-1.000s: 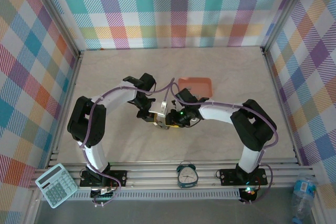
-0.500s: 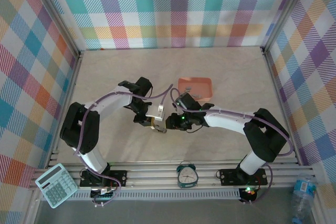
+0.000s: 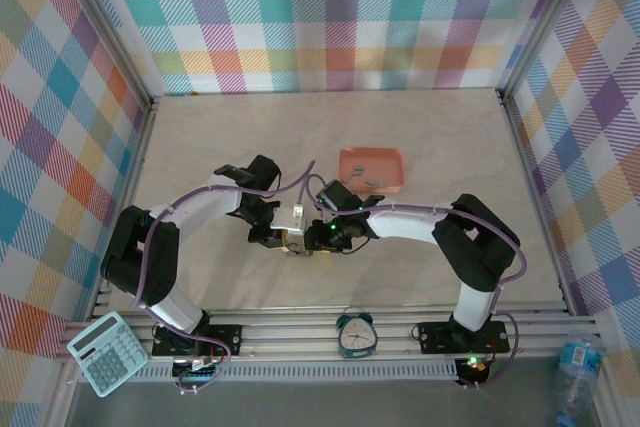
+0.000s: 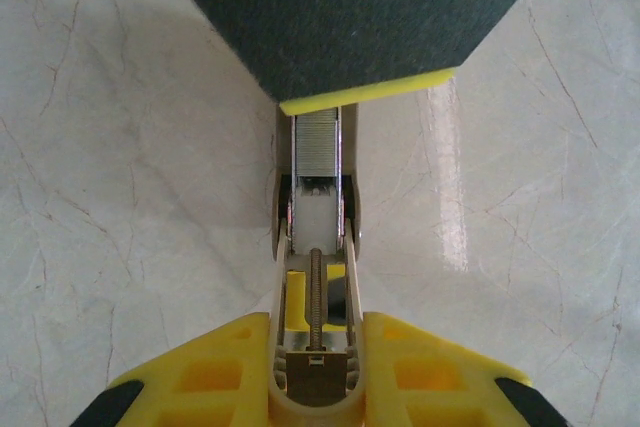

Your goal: Load the staples into the stapler

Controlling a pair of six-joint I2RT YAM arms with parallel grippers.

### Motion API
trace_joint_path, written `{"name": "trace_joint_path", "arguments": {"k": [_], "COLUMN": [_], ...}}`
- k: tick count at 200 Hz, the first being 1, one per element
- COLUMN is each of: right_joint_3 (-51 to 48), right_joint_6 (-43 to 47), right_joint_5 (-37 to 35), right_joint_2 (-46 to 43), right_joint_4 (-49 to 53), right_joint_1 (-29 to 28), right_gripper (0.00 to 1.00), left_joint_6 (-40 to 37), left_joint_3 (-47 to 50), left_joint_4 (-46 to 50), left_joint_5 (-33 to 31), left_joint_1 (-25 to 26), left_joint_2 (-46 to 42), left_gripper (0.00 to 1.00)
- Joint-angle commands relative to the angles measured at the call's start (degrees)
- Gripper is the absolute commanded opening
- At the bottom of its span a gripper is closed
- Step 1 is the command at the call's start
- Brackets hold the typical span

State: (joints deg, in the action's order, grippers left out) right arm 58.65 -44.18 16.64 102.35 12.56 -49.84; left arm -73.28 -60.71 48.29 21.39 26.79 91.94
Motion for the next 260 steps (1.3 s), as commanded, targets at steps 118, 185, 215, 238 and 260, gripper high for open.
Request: {"name": "trace_joint_path", "arguments": {"k": [118, 185, 215, 238, 260], "right_joint_3": [2.8, 2.5, 2.3, 2.3, 2.8], "right_joint_6": [-1.0, -1.2, -1.1, -1.2, -0.8], "right_joint_5": [3.9, 3.9, 3.8, 3.4, 3.4], "right_joint_2": [6.5, 6.5, 6.5, 6.2, 6.5], "right_joint_4": [0.2, -0.3, -0.2, 0.2, 0.5], "right_joint_1": [1.1, 1.2, 1.2, 1.2, 1.1], "right_gripper": [0.26, 0.26, 0.25, 0.25, 0.25], "left_joint_6": [1.0, 3.3, 5.7, 7.1, 7.8], "left_joint_3": [-4.8, -11.4, -12.0, -10.1, -7.9], "left_joint_4": [3.7, 7.9, 6.4, 3.7, 1.6], "left_joint_5": [-2.4, -5.5, -3.2, -3.1, -2.6], "left_joint_1": [2.3, 7.8, 9.1, 9.0, 8.9], "left_joint_2": [1.5, 6.7, 6.5, 4.9, 3.4], "left_gripper": [0.13, 0.16, 0.23, 0.29, 0.32]}}
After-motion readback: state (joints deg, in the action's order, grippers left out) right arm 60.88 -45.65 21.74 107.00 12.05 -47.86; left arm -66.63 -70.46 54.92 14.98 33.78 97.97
